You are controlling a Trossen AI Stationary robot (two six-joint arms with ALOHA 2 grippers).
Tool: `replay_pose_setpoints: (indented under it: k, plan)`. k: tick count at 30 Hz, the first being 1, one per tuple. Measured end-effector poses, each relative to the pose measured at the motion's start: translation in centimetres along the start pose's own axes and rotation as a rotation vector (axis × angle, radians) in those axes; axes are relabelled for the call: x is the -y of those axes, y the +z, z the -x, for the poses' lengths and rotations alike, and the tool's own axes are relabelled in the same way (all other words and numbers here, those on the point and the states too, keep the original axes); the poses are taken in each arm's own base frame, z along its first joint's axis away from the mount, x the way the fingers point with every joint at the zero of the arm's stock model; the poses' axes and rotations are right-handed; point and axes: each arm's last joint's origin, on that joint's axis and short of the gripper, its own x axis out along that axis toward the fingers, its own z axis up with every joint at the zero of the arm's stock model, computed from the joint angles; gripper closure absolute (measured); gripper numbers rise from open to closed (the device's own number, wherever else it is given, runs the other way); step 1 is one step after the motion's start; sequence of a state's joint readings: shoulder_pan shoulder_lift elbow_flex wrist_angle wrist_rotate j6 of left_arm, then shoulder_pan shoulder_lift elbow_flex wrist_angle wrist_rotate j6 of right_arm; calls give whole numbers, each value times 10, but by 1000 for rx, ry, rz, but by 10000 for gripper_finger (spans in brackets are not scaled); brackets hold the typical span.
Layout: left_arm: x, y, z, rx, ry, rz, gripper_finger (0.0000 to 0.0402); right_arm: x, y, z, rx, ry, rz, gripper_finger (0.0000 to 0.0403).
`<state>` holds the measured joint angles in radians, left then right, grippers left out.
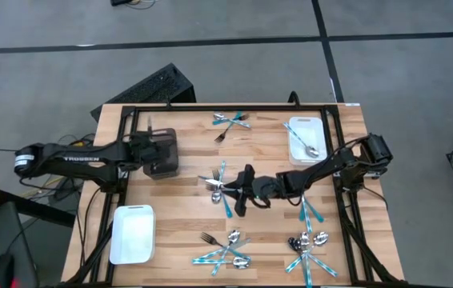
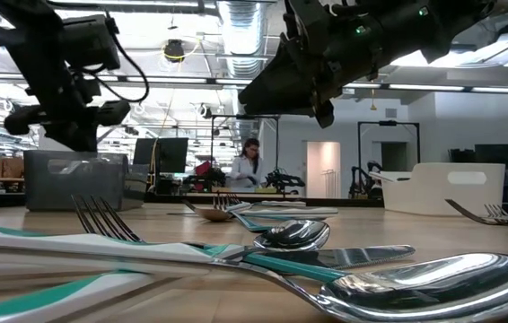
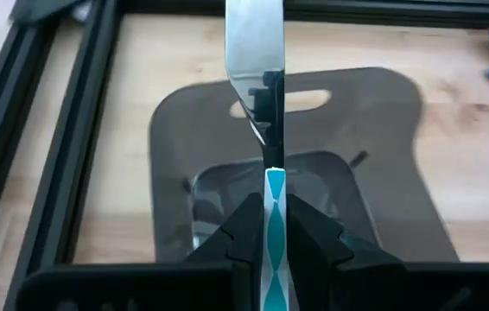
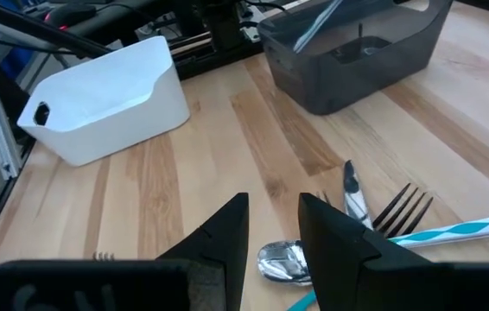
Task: Sort silverware by color (type)
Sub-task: Adjust the blue white knife, then adjust the black bin
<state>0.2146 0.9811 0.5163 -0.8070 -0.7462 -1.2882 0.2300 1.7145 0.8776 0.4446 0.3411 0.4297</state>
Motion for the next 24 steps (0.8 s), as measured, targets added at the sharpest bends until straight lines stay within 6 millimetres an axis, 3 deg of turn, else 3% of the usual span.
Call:
replay_pose_setpoints:
  k: [18,24]
  plan:
    - [2,-4,-3,-39,14,31,371,-2,-3,1,-19,0,2,274]
    - [2,-3,-3,-28,15,-19,331,0,-2,0,-16,-6,-8,274]
